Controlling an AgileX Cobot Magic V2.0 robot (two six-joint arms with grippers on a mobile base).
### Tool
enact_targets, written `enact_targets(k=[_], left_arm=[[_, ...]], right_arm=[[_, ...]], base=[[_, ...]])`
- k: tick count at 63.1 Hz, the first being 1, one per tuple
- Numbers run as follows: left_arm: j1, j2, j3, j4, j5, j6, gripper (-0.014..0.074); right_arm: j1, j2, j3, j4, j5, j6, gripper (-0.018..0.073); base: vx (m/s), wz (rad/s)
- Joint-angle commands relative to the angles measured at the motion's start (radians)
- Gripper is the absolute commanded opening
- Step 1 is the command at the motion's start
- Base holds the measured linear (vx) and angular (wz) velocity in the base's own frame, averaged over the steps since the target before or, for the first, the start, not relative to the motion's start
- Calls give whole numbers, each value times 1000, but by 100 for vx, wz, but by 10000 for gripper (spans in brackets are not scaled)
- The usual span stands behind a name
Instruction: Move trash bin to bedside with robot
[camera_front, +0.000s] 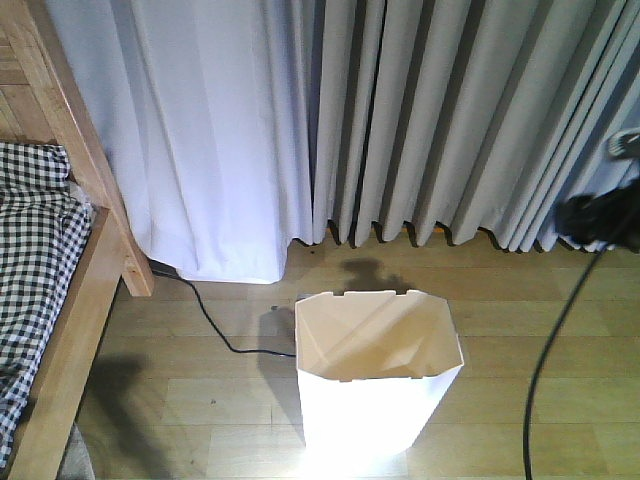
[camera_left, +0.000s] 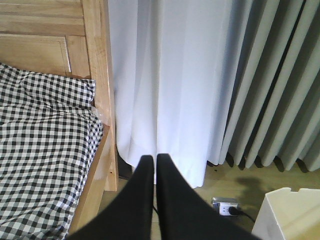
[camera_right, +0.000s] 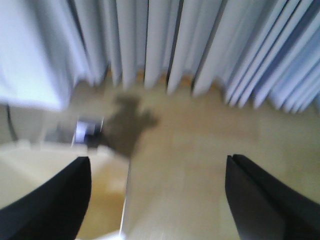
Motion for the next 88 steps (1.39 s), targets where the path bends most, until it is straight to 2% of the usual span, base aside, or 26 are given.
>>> enact_targets(k=[1,19,27,34,38,50,70,74,78,82,88], left_arm=[[-3,-14,3,-2,-66,-4,-6],[-3,-14,3,-2,-66,-4,-6],[-3,-14,3,-2,-66,-4,-6],[-3,-14,3,-2,-66,-4,-6],[-3,-14,3,-2,-66,-4,-6],[-3,-14,3,-2,-66,-4,-6],[-3,-14,3,-2,-66,-4,-6],[-3,-14,3,-2,-66,-4,-6],[-3,-14,3,-2,-66,-4,-6],[-3,-14,3,-2,-66,-4,-6],[-3,-14,3,-2,-66,-4,-6]], right_arm=[[-4,-208,28,10,13,2,542],[3,-748,249,18,-127,57,542],[73,-916,359,24,-126,61,542],[118,-1023,390,66,-160,61,542],[118,-1069,391,117,-165,61,542],[116,-1144,391,117,-142,61,542],[116,-1145,391,117,-150,61,530],[116,-1145,391,117,-150,61,496],[116,-1145,391,117,-156,56,424],[116,-1145,391,117,-170,53,305],[116,-1145,391,117,-174,53,65]], base=[[0,0],[0,0],[0,0],[0,0],[0,0],[0,0],[0,0],[0,0],[0,0],[0,0],[0,0]])
